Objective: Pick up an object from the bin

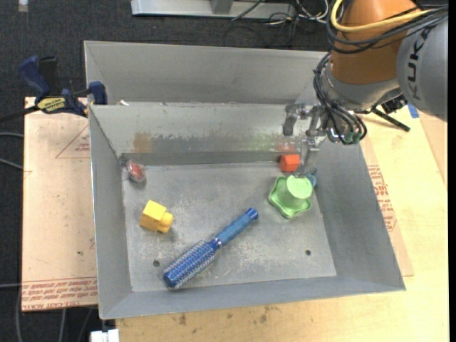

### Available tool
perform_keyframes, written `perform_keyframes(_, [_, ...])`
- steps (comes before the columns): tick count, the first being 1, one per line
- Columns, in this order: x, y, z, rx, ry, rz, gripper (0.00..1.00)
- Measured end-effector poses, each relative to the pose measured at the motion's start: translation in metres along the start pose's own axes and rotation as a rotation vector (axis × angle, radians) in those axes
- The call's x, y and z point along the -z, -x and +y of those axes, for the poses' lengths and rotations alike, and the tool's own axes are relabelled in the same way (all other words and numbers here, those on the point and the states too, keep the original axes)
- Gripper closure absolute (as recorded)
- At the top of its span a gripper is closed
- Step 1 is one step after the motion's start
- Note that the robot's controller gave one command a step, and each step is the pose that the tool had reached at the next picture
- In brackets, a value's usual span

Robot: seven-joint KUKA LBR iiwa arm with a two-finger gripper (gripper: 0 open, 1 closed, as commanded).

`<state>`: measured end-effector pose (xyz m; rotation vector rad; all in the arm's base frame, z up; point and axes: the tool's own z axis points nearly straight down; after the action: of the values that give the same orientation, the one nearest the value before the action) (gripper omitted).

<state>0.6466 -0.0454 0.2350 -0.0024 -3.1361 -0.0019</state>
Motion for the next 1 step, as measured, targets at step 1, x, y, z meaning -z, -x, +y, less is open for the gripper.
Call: perform_keyframes(1, [-0.1576,-0.0252,0.0465,0.223,0.001,0.000,0.00])
